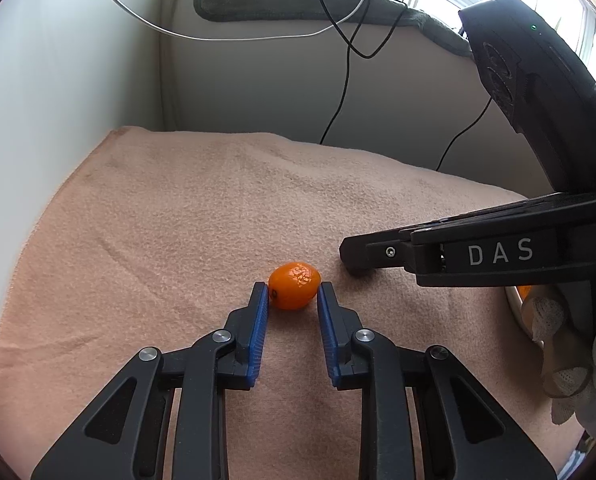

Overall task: Organize fruits
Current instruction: 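Grasp the last dark plum with the right tool while the left tool grasps the kumquat, then carry the plum and kumquat onto the plate and open both tools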

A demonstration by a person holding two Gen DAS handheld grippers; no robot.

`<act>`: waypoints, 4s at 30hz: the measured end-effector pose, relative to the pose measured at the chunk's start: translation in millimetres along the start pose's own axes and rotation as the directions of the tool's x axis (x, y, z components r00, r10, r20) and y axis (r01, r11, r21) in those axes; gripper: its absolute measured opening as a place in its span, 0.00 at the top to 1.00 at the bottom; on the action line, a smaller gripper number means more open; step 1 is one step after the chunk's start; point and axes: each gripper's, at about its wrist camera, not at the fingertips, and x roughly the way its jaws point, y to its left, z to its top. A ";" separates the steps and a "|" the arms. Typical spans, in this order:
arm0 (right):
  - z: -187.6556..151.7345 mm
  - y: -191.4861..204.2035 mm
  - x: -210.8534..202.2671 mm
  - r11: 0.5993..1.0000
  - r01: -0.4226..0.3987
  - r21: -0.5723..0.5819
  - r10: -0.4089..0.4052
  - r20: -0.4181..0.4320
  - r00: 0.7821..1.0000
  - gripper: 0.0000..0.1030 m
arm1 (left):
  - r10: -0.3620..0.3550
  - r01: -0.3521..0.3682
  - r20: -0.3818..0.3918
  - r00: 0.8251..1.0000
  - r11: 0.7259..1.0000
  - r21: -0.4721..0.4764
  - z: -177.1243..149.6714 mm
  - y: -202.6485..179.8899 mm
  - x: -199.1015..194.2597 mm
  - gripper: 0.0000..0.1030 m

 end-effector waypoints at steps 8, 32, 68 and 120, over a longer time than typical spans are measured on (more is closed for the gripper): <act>-4.7 -7.1 -11.7 1.000 -0.006 -0.009 0.006 0.009 1.000 0.76 | 0.011 -0.011 0.020 1.000 1.000 -0.021 -0.8 2.6 -4.1 0.78; -29.3 -4.0 -54.7 0.997 0.014 -0.070 -0.009 0.075 0.997 0.76 | -0.011 0.010 0.067 0.998 1.000 0.012 -15.4 -17.2 -37.0 0.78; -93.9 -150.8 -173.5 0.986 0.106 0.128 -0.136 0.251 0.958 0.76 | -0.203 0.193 0.047 0.978 0.969 0.156 15.6 -145.2 -29.2 0.78; -107.9 -163.8 -173.3 0.985 0.097 0.139 -0.132 0.272 0.953 0.47 | -0.231 0.217 0.035 0.972 0.948 0.232 19.1 -177.5 -29.8 0.62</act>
